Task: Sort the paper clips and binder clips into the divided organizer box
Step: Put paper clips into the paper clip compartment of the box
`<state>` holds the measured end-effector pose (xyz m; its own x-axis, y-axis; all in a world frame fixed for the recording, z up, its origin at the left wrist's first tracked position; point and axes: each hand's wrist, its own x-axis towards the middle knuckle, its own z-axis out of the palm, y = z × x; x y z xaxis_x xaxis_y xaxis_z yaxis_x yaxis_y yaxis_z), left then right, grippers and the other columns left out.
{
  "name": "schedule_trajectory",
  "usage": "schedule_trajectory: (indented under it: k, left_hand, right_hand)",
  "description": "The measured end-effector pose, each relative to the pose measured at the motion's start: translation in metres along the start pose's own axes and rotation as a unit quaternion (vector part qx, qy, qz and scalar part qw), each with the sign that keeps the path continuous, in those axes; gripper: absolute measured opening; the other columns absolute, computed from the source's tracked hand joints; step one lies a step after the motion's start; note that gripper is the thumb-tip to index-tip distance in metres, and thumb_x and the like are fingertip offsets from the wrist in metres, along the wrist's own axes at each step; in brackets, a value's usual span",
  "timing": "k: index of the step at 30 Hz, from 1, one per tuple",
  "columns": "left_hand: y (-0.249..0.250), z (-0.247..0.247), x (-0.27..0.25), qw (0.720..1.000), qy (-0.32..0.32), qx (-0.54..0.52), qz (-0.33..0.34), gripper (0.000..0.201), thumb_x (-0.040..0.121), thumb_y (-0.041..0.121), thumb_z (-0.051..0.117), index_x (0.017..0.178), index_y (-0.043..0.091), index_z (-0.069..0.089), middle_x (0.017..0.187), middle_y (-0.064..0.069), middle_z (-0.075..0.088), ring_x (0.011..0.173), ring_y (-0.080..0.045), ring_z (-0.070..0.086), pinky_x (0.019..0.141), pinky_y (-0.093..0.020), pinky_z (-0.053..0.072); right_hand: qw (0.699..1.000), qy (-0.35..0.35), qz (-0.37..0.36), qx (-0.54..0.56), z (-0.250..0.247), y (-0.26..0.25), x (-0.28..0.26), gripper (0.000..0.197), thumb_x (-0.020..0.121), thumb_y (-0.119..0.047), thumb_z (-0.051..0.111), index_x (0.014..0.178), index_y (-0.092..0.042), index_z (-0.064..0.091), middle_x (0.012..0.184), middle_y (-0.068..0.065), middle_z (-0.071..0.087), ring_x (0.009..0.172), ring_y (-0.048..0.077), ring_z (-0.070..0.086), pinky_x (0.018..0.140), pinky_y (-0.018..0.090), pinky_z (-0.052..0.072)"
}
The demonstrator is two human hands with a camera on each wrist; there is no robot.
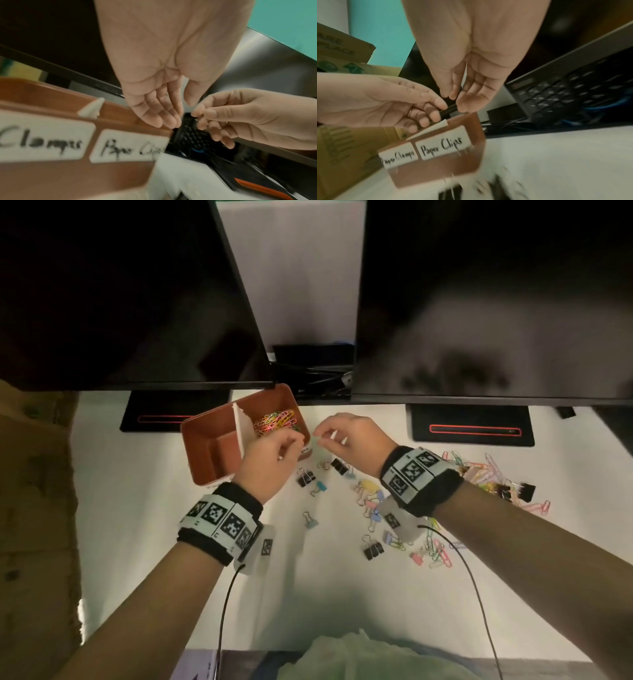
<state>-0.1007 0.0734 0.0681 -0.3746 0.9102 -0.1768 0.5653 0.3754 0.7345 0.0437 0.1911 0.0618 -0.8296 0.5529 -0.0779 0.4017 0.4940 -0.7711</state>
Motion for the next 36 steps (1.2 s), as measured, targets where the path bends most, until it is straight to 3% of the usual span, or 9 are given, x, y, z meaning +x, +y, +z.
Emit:
schedule_trajectory:
  k: [3,7,12,15,17,24,28,31,36]
  left_hand:
    - [0.014,0.042,-0.014,0.997,-0.069,0.005,0.022,0.019,0.091,0.021,0.054,0.106,0.014,0.063,0.095,0.001,0.068,0.081,-0.014,0.061,0.076,-0.027,0.050]
    - [0.034,0.107,-0.033,0.983,-0.180,0.040,0.002,0.018,0.086,0.024,0.061,0.102,0.015,0.061,0.089,0.002,0.062,0.075,-0.012,0.057,0.070,-0.022,0.046]
    - [0.040,0.161,-0.051,0.955,-0.264,0.134,0.008,0.030,0.080,0.024,0.066,0.106,0.013,0.058,0.106,-0.006,0.054,0.084,-0.017,0.054,0.085,-0.031,0.048]
    - [0.036,0.177,-0.056,0.954,-0.256,0.154,-0.011,0.027,0.080,0.019,0.065,0.105,0.014,0.056,0.115,-0.005,0.050,0.099,-0.022,0.056,0.090,-0.036,0.047]
    - [0.035,0.181,-0.055,0.959,-0.233,0.159,-0.026,0.022,0.082,0.016,0.064,0.102,0.012,0.057,0.115,-0.006,0.049,0.096,-0.022,0.057,0.090,-0.034,0.047]
    - [0.030,0.169,-0.047,0.978,-0.160,0.121,-0.064,0.015,0.078,0.014,0.069,0.083,0.016,0.055,0.092,-0.001,0.050,0.084,-0.018,0.056,0.084,-0.033,0.050]
    - [0.022,0.162,-0.049,0.979,-0.124,0.148,-0.064,0.025,0.079,0.015,0.068,0.101,0.016,0.056,0.100,0.000,0.047,0.088,-0.020,0.056,0.087,-0.036,0.050]
    - [0.027,0.168,-0.056,0.975,-0.144,0.169,-0.001,0.025,0.079,0.026,0.068,0.101,0.018,0.060,0.102,0.002,0.053,0.094,-0.017,0.055,0.087,-0.036,0.049]
    - [0.037,0.191,-0.061,0.944,-0.174,0.278,0.039,0.026,0.086,0.031,0.058,0.110,0.022,0.058,0.115,0.004,0.057,0.108,-0.017,0.052,0.089,-0.031,0.039]
  right_hand:
    - [0.997,-0.045,0.033,-0.059,-0.018,0.037,-0.052,0.020,0.086,-0.026,0.063,0.105,-0.019,0.063,0.084,-0.006,0.057,0.063,0.005,0.051,0.068,0.020,0.042]
    - [0.978,-0.117,0.130,-0.116,-0.032,0.081,-0.119,0.035,0.083,-0.034,0.066,0.113,-0.020,0.055,0.085,-0.004,0.057,0.072,0.012,0.051,0.069,0.025,0.042]
    - [0.956,-0.189,0.187,-0.126,-0.028,0.113,-0.176,0.052,0.080,-0.036,0.068,0.123,-0.021,0.043,0.099,-0.003,0.057,0.080,0.015,0.054,0.069,0.025,0.041]
    - [0.951,-0.206,0.181,-0.142,-0.019,0.124,-0.191,0.059,0.079,-0.034,0.069,0.128,-0.022,0.038,0.120,0.004,0.056,0.097,0.022,0.059,0.079,0.031,0.049]
    - [0.954,-0.205,0.175,-0.129,-0.017,0.129,-0.192,0.058,0.080,-0.029,0.069,0.129,-0.020,0.038,0.125,0.005,0.053,0.105,0.023,0.057,0.087,0.034,0.050]
    - [0.968,-0.176,0.126,-0.126,-0.027,0.141,-0.174,0.034,0.087,-0.022,0.060,0.119,-0.014,0.052,0.114,0.008,0.053,0.095,0.022,0.056,0.088,0.033,0.048]
    - [0.965,-0.198,0.098,-0.143,-0.032,0.143,-0.172,0.049,0.083,-0.031,0.065,0.126,-0.017,0.049,0.119,0.006,0.048,0.104,0.022,0.052,0.092,0.036,0.047]
    - [0.956,-0.227,0.078,-0.169,-0.029,0.145,-0.172,0.058,0.079,-0.026,0.070,0.131,-0.018,0.045,0.122,0.006,0.045,0.108,0.023,0.049,0.094,0.039,0.046]
    - [0.965,-0.199,0.071,-0.154,-0.029,0.142,-0.164,0.032,0.085,-0.015,0.063,0.117,-0.013,0.059,0.114,0.007,0.055,0.105,0.023,0.052,0.093,0.032,0.043]
